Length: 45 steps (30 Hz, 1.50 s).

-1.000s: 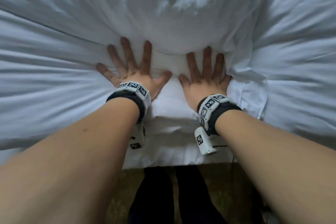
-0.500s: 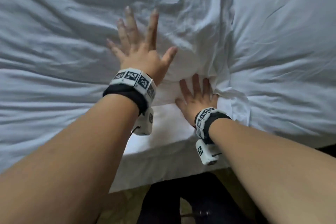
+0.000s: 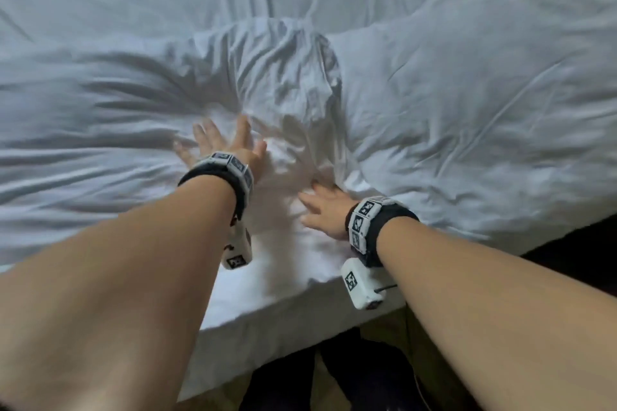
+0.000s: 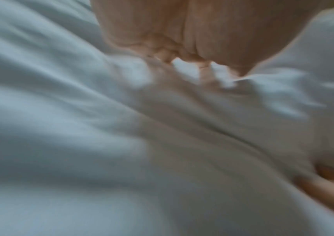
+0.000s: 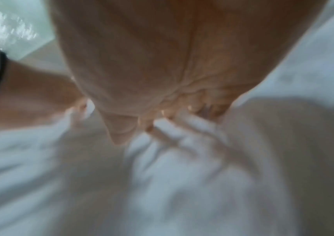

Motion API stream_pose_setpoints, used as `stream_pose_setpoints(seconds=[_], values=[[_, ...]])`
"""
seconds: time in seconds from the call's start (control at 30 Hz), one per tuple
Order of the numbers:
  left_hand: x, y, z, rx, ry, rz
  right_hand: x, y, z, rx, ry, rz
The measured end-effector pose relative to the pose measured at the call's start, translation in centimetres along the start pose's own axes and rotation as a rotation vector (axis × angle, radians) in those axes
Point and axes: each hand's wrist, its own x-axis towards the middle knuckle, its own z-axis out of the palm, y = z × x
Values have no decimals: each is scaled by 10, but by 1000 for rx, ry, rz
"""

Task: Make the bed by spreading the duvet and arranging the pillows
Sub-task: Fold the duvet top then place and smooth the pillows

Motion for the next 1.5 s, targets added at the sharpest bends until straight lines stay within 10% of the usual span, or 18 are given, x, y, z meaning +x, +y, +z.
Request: stream_pose_setpoints(seconds=[0.33,0.9,1.5], values=[[-83,172,-50,-315,-16,369,-144,180,-191,316,559,336],[-95,567,33,92,83,423,-178,605,-171,796,678,682],[20,689,55,484,-95,289,-14,658,-158,738,471,763]])
